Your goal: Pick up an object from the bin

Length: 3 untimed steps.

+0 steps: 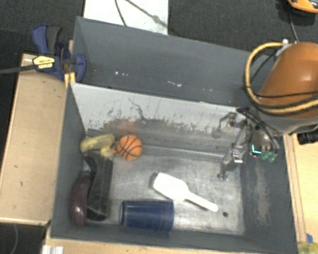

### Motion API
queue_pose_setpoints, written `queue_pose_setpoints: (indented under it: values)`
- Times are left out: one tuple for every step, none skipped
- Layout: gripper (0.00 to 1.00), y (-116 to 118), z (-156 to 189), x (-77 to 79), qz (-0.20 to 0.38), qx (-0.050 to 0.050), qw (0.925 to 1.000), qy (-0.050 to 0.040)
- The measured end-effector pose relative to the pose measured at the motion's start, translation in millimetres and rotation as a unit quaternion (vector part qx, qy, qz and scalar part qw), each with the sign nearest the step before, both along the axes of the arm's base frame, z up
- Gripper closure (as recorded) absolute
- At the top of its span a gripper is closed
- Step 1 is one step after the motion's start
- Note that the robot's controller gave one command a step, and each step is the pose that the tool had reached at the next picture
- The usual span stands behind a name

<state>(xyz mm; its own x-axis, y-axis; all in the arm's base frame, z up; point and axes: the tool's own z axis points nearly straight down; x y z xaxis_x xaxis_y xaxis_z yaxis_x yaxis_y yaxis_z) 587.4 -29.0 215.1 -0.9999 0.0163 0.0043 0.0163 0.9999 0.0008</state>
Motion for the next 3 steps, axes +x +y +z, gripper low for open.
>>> queue_pose_setpoints:
  values:
    - [0.0, 0, 5, 1.5, 0.0, 0.0, 1.0, -0.0042]
    - [0.0, 11, -41, -11.3, 0.043, -0.001, 0.9991, -0.0062]
    - [0.0, 25, -95, -44.9, 0.097, 0.0, 0.9953, -0.005]
